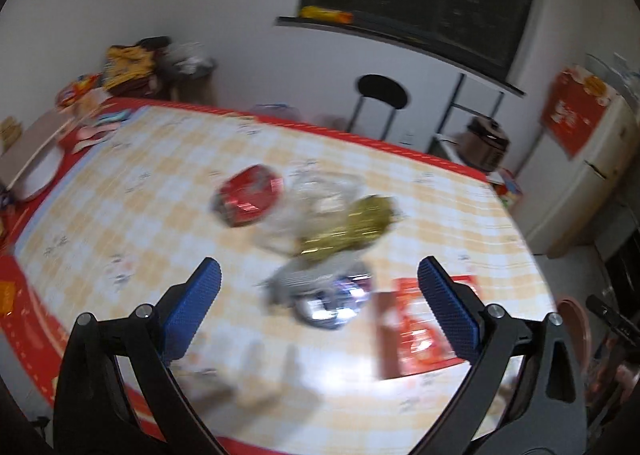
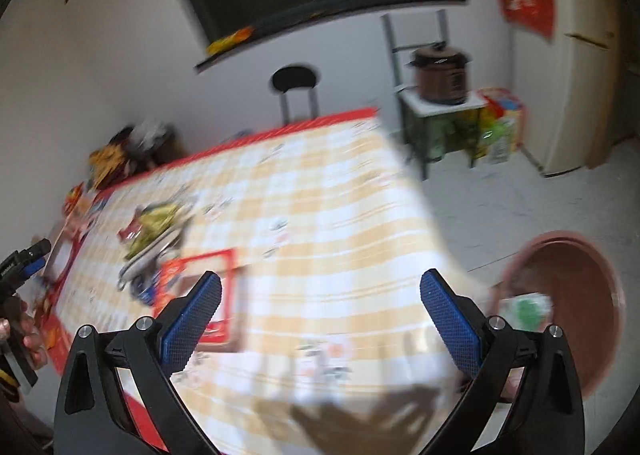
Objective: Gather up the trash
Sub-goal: 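Move the right tool to the red-framed tray while the left tool approaches the red can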
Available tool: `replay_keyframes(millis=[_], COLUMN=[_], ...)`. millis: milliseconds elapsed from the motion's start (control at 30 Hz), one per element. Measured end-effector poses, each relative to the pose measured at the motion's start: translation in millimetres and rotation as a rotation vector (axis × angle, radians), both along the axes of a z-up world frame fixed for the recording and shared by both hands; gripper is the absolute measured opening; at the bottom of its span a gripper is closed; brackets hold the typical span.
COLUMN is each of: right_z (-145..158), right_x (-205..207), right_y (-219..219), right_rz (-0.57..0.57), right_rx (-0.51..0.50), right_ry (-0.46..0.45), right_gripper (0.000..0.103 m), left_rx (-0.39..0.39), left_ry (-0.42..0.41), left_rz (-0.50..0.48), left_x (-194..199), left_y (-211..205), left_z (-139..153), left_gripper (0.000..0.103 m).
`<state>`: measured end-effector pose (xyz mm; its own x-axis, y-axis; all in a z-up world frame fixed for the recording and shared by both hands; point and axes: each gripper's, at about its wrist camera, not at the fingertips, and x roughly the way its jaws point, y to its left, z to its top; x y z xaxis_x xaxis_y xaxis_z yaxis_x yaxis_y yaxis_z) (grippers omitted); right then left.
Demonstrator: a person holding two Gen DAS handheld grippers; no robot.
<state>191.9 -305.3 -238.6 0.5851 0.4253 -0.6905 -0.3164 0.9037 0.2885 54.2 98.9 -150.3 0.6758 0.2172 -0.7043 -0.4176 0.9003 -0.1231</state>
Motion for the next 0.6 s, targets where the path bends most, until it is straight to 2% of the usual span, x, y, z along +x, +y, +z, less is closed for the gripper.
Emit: replay_keyframes(millis=[67, 167, 233, 433, 600], right_z=[-8, -20, -31, -70, -87], right_x=[1, 0, 1, -4, 4], right_y=[27, 68, 92, 123, 126], right_rz=[0.065, 0.128, 0.137, 0.095, 0.019], right_rx=[0.018, 0.006, -0.024, -0.058, -0.063], right_ry=[0.040, 0.078, 0.110, 0.214, 0.247], right_gripper=[0.096, 0.081, 0.078, 0.076, 0.067], left_rx=[-0.002, -0.029, -0.034, -0.085, -0.116], left_ry=[0.016, 0.033, 0.036, 0.050, 0.085], left_rz=[0.026, 0.031, 0.032, 0.026, 0.000], left_x=[-13, -26, -32, -40, -38], left_y=[16, 40, 49, 84, 105], left_z=[-9, -22, -28, -50, -68], left_gripper=[0.097, 0.097, 0.097, 0.097, 0.097])
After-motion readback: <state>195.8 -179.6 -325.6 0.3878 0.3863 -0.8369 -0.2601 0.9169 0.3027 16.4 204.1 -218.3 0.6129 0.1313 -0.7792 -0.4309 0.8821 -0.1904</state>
